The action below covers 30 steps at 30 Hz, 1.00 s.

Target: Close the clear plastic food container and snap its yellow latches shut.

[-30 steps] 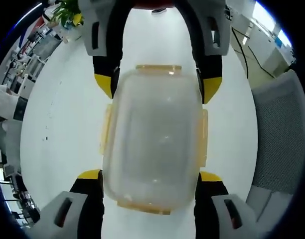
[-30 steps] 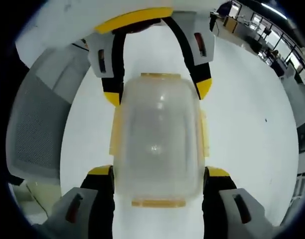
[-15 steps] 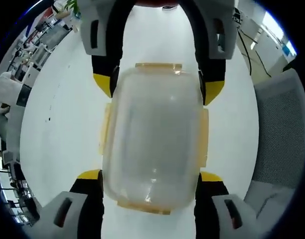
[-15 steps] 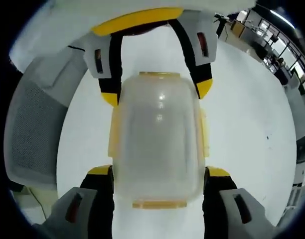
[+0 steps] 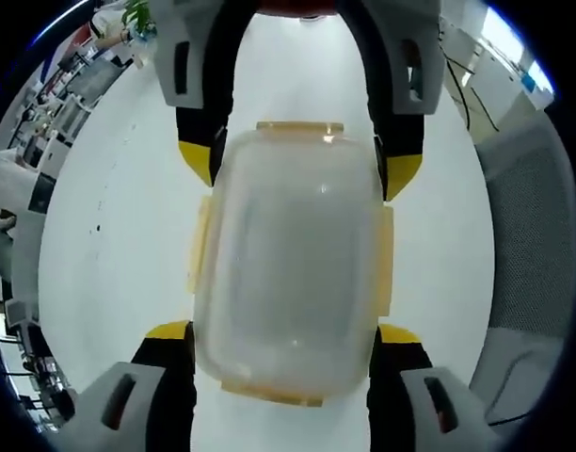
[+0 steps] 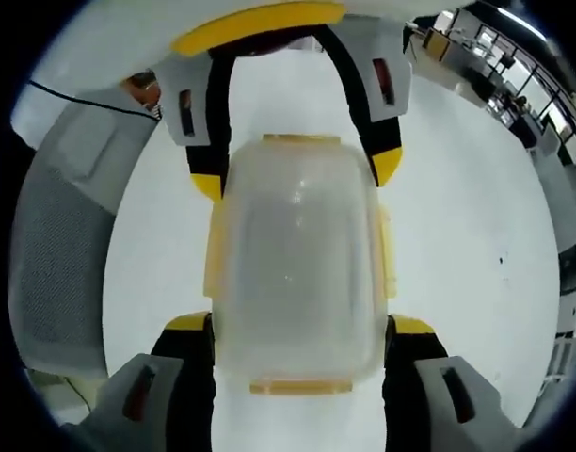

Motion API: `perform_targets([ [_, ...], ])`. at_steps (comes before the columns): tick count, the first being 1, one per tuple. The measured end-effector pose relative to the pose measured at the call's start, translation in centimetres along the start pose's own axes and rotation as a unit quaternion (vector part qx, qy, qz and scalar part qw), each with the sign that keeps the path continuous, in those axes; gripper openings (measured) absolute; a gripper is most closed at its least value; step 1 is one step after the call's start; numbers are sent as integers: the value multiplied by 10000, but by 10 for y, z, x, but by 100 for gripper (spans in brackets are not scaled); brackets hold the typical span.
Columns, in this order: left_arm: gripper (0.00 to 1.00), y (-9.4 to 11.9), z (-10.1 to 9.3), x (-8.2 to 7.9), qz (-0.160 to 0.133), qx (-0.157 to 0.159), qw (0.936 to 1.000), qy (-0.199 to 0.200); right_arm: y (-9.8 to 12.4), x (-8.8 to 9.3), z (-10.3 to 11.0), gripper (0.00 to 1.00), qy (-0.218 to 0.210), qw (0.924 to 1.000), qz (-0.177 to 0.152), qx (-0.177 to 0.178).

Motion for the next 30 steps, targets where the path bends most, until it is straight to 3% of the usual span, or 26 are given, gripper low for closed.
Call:
perform_targets([
  [19,72,-9,37,-4,-167,-38,9993,-345,-1,0,-32,70,-359,9993,85,117],
  [30,72,-11,47,-7,-268,-52,9993,-264,-1,4,-43,70,-302,9994,94,115],
])
Point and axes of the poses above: the point that each gripper's makers call its tool centre point, and the gripper's own axes: y roughly backward along the fingers, z roughly to its left, x roughly out of its underside, the point moved 4 cm from there along y, roughly backward along the fingers, and after that the axes turned 4 degrees about y, right-handed, at the moved point
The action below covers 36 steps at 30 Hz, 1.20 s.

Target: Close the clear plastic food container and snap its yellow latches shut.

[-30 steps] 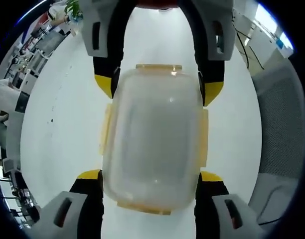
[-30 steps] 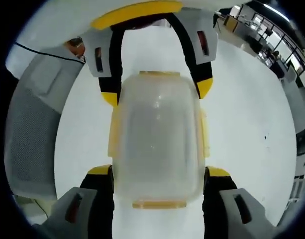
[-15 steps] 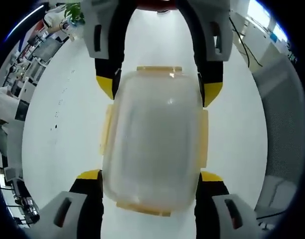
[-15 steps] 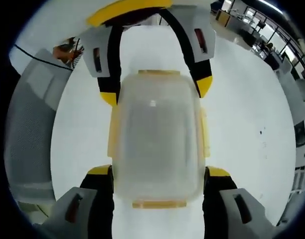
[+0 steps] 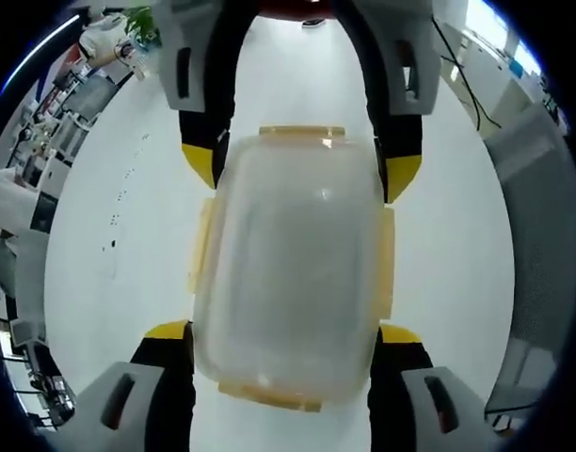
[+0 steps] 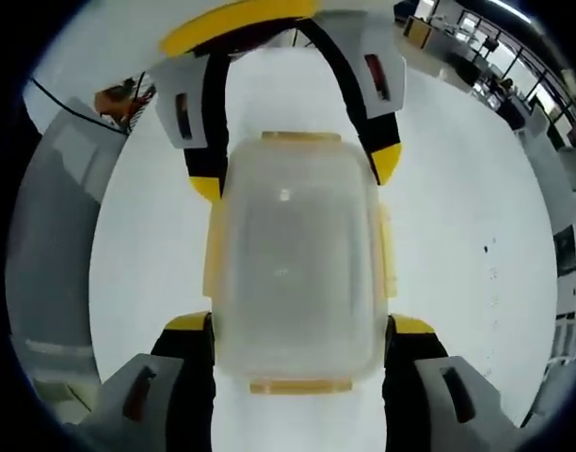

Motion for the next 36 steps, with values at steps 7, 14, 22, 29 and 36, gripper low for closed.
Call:
perform_targets([
  [7,72,-1,5,0,-102,-11,9999,76,0,1,-5,70,35,10000,-23,-16],
  [14,73,-2,8,-1,-105,-5,9999,110,-1,2,-8,70,65,10000,-36,-35],
  [22,74,-4,10,-2,-107,-6,9999,63,-1,2,-11,71,50,10000,38,-38],
  [29,75,-5,9,-2,-185,-59,9998,-36,1,4,-11,72,136,9998,-129,-17],
  [36,75,-3,13,-1,-368,-78,9993,62,0,2,-12,73,116,9996,-246,115],
])
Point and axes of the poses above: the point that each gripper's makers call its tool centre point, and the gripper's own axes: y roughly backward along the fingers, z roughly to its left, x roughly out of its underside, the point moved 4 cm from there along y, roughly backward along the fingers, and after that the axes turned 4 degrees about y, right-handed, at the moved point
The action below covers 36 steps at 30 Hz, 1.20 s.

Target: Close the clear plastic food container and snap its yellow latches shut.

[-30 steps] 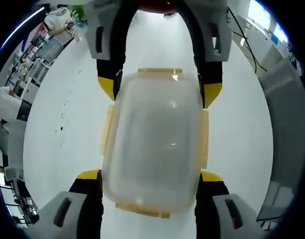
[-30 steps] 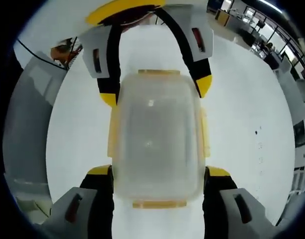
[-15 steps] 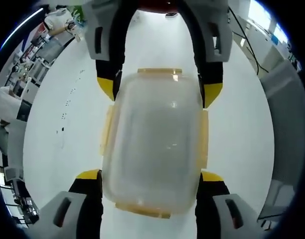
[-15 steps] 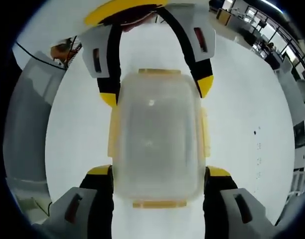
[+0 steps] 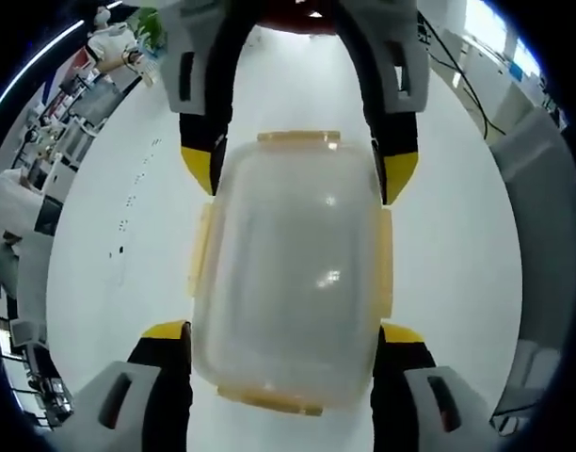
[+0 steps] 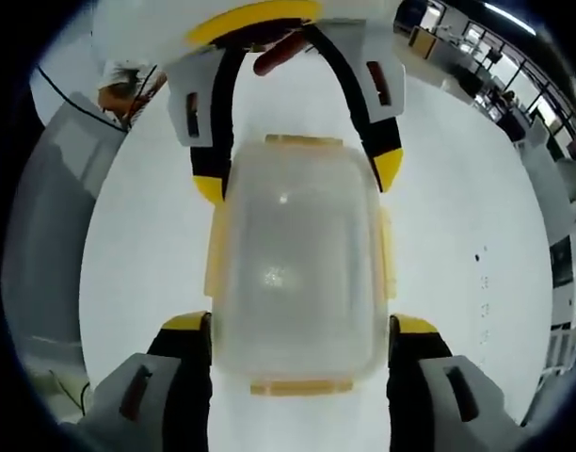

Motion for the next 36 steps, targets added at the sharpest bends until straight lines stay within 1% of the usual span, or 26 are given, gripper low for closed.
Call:
perform_targets([
  [4,75,5,1,-1,-196,-89,9998,22,3,1,-2,72,-104,9997,-177,111],
  [5,75,6,1,-2,-300,-150,9994,64,5,1,-1,72,-173,9994,-276,117],
  [6,75,7,2,-3,-440,-193,9988,125,7,0,-3,72,-303,9985,-415,205],
  [7,76,7,3,-4,-520,-227,9983,166,7,0,-4,72,-396,9975,-531,259],
  [9,77,8,3,-1,-577,-284,9977,215,9,-1,-7,75,-630,9942,-784,381],
  [10,77,7,4,0,-610,-322,9973,242,10,0,-9,77,-663,9932,-832,478],
  [11,77,6,4,1,-674,-366,9967,247,10,5,-9,77,-710,9934,-766,483],
  [12,77,6,4,1,-718,-382,9963,273,9,5,-8,78,-757,9925,-824,489],
  [14,76,6,4,2,-795,-395,9954,351,8,8,-6,79,-761,9920,-854,540],
  [19,76,8,3,3,-987,-385,9928,555,7,11,0,83,-937,9887,-995,618],
  [21,77,10,3,4,-1051,-454,9916,601,9,10,3,84,-1135,9839,-1191,698],
  [22,77,11,3,5,-1101,-507,9905,651,11,10,1,85,-1256,9792,-1347,852],
  [23,77,12,3,5,-1124,-514,9901,666,12,9,1,86,-1354,9761,-1453,884],
  [24,77,12,3,6,-1196,-542,9887,723,14,9,0,87,-1527,9704,-1609,955],
  [26,77,15,1,8,-1328,-564,9852,925,18,10,-2,90,-1696,9627,-1774,1139],
  [27,77,15,1,9,-1382,-567,9838,994,20,11,-1,91,-1888,9555,-1927,1190],
  [28,76,16,0,11,-1432,-577,9824,1053,21,11,-1,91,-1941,9533,-1977,1200],
  [29,76,16,0,14,-1460,-624,9810,1118,21,13,1,91,-2062,9487,-2062,1221],
  [32,76,16,-3,19,-1581,-735,9763,1286,19,17,6,92,-2113,9464,-2082,1276],
  [33,76,17,-4,20,-1625,-832,9748,1283,17,17,10,92,-2238,9423,-2146,1258],
  [34,76,18,-6,20,-1681,-858,9736,1288,16,18,12,92,-2272,9408,-2167,1281],
  [35,76,19,-8,21,-1780,-919,9698,1392,16,17,15,93,-2341,9372,-2224,1319],
  [36,76,19,-9,22,-1814,-926,9675,1498,16,17,16,93,-2402,9339,-2277,1351],
])
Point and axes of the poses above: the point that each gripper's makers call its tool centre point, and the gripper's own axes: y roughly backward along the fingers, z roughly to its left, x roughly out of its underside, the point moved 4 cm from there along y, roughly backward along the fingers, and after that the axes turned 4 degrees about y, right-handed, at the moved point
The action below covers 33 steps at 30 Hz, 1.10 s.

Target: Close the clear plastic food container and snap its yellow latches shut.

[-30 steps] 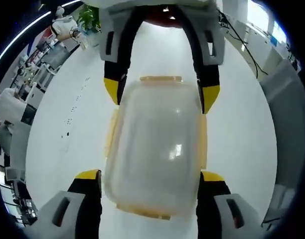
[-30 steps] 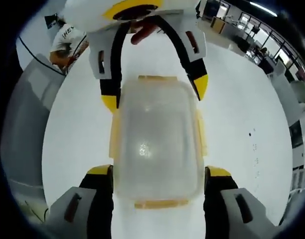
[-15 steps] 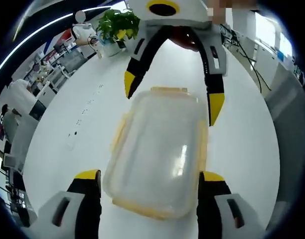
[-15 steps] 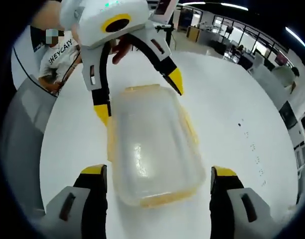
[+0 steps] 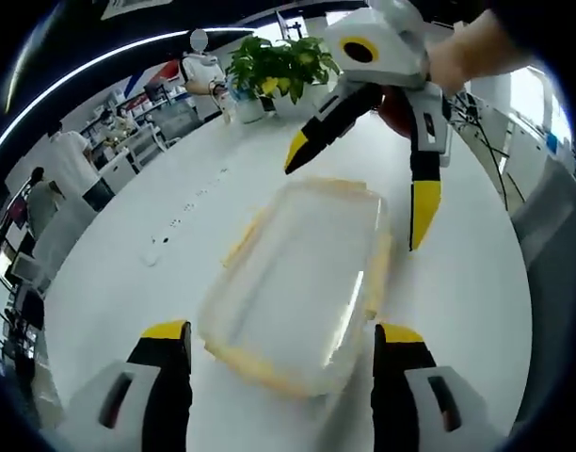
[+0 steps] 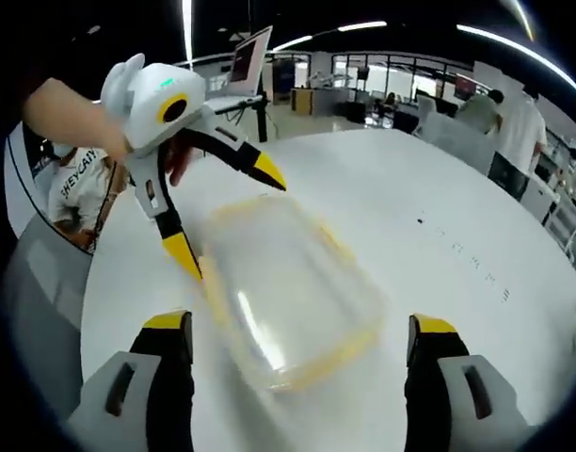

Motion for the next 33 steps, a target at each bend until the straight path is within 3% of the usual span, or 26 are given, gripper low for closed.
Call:
perform_targets([
  [4,78,3,-3,7,-164,-139,9991,379,3,2,4,90,-231,9993,-191,204],
  [10,81,4,-8,16,-370,-296,9924,1136,2,8,15,96,-481,9971,-419,422],
  [19,83,7,-17,23,-483,-405,9866,1505,4,14,23,100,-781,9924,-683,669],
  [33,83,16,-26,34,-625,-453,9794,1864,14,18,32,99,-914,9894,-723,868],
])
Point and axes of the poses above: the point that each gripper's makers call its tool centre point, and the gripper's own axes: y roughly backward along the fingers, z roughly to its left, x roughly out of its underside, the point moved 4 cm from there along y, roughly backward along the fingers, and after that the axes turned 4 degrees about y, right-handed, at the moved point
